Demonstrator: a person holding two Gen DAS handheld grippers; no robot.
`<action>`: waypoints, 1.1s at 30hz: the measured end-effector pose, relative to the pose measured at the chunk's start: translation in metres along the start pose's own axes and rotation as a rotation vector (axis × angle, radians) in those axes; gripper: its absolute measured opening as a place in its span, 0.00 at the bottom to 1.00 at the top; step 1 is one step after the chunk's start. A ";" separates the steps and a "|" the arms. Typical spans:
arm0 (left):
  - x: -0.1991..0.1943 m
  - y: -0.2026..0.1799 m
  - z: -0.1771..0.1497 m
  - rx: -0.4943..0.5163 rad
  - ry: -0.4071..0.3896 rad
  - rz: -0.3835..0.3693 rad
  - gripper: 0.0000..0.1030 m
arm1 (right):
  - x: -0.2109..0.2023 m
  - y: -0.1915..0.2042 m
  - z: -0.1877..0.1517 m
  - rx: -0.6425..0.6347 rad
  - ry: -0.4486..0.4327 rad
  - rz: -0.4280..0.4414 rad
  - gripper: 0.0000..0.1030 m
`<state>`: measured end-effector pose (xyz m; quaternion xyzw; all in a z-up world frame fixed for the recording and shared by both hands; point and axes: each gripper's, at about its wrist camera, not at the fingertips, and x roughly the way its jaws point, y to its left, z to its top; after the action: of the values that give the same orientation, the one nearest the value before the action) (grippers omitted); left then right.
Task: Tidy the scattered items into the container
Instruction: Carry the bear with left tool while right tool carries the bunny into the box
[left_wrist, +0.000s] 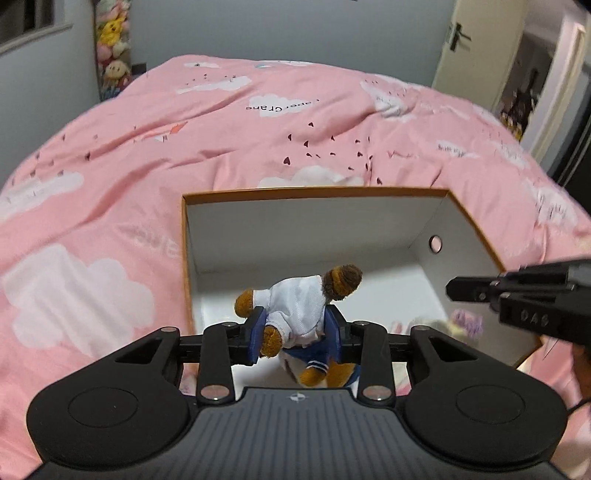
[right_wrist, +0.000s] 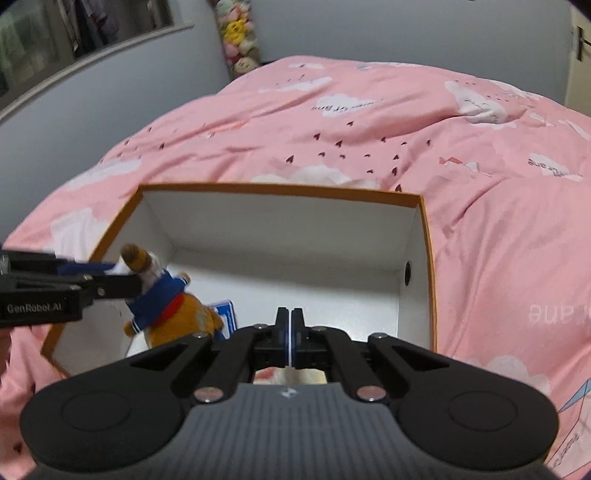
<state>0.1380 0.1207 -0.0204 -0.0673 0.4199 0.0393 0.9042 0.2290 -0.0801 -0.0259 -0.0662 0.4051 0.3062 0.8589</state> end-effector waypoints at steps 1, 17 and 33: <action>-0.001 0.000 0.000 0.020 0.004 0.007 0.41 | -0.001 0.000 0.001 -0.020 0.011 0.009 0.03; -0.025 -0.054 -0.008 0.689 0.011 0.056 0.45 | 0.015 0.000 0.006 -0.334 0.330 0.106 0.39; 0.045 -0.072 -0.036 1.231 0.181 0.057 0.47 | 0.043 -0.020 0.018 -0.193 0.300 0.066 0.23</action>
<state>0.1488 0.0445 -0.0716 0.4743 0.4424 -0.1918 0.7366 0.2732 -0.0698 -0.0481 -0.1800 0.4994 0.3586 0.7679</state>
